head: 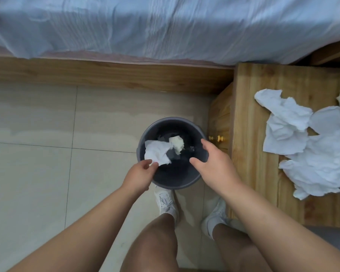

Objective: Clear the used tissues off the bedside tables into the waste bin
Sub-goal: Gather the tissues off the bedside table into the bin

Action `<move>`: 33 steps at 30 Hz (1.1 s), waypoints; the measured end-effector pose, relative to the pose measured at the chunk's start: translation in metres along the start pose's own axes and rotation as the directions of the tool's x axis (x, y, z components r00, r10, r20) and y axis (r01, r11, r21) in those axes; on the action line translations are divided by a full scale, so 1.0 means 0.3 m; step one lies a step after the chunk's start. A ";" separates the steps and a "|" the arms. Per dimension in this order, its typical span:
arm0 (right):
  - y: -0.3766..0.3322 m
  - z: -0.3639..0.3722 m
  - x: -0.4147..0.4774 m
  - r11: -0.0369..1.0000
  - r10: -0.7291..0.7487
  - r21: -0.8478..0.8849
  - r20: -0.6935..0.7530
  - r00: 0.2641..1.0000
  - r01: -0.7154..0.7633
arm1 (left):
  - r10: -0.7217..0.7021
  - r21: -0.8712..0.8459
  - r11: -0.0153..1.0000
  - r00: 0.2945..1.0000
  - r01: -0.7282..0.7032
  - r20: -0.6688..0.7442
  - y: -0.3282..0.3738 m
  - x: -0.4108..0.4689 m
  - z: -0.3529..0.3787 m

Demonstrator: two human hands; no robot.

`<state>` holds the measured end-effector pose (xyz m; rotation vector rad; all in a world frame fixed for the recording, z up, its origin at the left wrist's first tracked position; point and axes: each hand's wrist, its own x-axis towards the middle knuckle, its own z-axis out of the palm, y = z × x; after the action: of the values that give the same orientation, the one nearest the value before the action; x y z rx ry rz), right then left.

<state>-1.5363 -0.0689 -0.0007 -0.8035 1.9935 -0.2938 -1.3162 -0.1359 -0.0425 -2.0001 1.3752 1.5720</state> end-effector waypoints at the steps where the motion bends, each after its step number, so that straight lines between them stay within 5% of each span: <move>1: 0.006 -0.019 -0.011 1.000 -0.006 0.003 -0.019 1.000 0.006 | 0.002 0.002 1.000 1.000 -0.002 -0.002 0.007 -0.009 0.005; 8: 0.085 -0.274 -0.107 0.999 -0.027 0.020 -0.252 0.967 0.033 | 0.275 0.035 0.961 0.960 -0.274 -0.050 0.264 -0.111 0.132; 14: 0.223 -0.561 -0.070 0.996 -0.029 0.054 -0.524 0.851 0.067 | 0.595 0.184 0.779 0.799 -0.600 0.084 0.611 -0.205 0.337; 22: 0.323 -0.657 0.048 0.997 0.027 -0.055 -0.358 0.933 -0.050 | 0.793 0.518 0.477 0.602 -0.710 0.094 0.868 -0.166 0.526; 26: 0.345 -0.601 0.073 0.998 0.004 -0.057 -0.315 0.949 -0.023 | 0.784 0.645 0.348 0.589 -0.680 0.198 0.929 -0.108 0.551; 28: 0.348 -0.582 0.083 0.995 -0.017 -0.102 -0.351 0.936 -0.021 | 0.786 0.640 0.365 0.592 -0.677 0.178 0.933 -0.099 0.543; 33: 0.361 -0.575 0.084 0.999 -0.049 -0.011 -0.404 0.914 0.049 | 0.666 0.314 0.715 0.745 -0.625 -0.035 0.897 -0.106 0.506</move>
<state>-1.7349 -0.0223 0.0202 -0.8451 2.3600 -0.5243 -1.6203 -0.1573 0.0172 -1.5502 2.4078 1.3419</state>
